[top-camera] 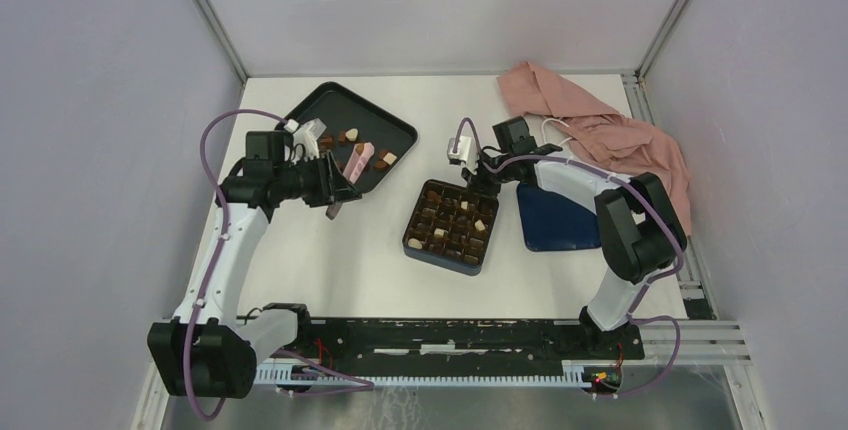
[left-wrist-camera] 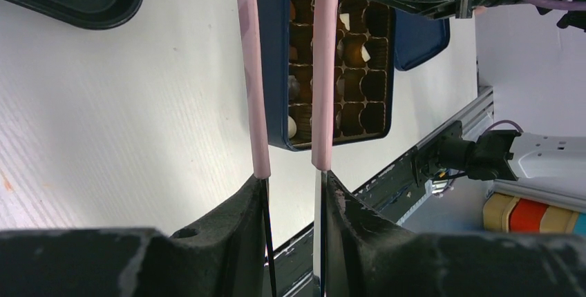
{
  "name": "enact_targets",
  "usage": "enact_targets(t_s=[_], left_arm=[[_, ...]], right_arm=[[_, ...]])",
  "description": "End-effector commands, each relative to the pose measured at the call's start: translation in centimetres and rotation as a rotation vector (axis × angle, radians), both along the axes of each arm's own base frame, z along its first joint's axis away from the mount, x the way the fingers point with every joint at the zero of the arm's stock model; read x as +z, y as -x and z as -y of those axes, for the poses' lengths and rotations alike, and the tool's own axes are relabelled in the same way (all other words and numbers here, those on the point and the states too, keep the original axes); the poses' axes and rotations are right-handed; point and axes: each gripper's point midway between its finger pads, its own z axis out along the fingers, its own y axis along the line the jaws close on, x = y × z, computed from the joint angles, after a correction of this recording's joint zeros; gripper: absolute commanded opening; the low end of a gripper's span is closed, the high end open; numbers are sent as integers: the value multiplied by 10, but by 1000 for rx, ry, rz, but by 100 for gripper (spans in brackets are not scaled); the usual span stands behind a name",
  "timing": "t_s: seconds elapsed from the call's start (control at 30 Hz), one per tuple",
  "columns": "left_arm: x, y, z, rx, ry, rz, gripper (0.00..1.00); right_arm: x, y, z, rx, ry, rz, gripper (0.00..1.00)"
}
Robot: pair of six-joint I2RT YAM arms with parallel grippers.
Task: Pack the chocolate
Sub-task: Move the packing box to the center of the board.
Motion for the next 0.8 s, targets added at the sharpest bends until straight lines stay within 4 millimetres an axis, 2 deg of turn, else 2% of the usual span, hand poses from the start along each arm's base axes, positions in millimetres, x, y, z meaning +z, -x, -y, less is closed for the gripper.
enact_targets(t_s=[0.0,0.17,0.47,0.6,0.7,0.77], left_arm=[[10,8,11,-6,58,-17,2],[12,10,18,-14,49,-18,2],[10,17,33,-43,53,-28,2],[10,23,47,-72,37,-29,2],[12,28,55,-90,29,-24,2],[13,32,59,-99,26,-21,2]], right_arm=[[15,0,-6,-16,-43,14,16],[11,10,-5,-57,-57,-53,17],[19,35,-5,-299,-198,-183,21],[34,43,-9,-313,-263,-181,32],[52,31,-9,-271,-254,-99,40],[56,29,-14,-187,-217,-82,46]])
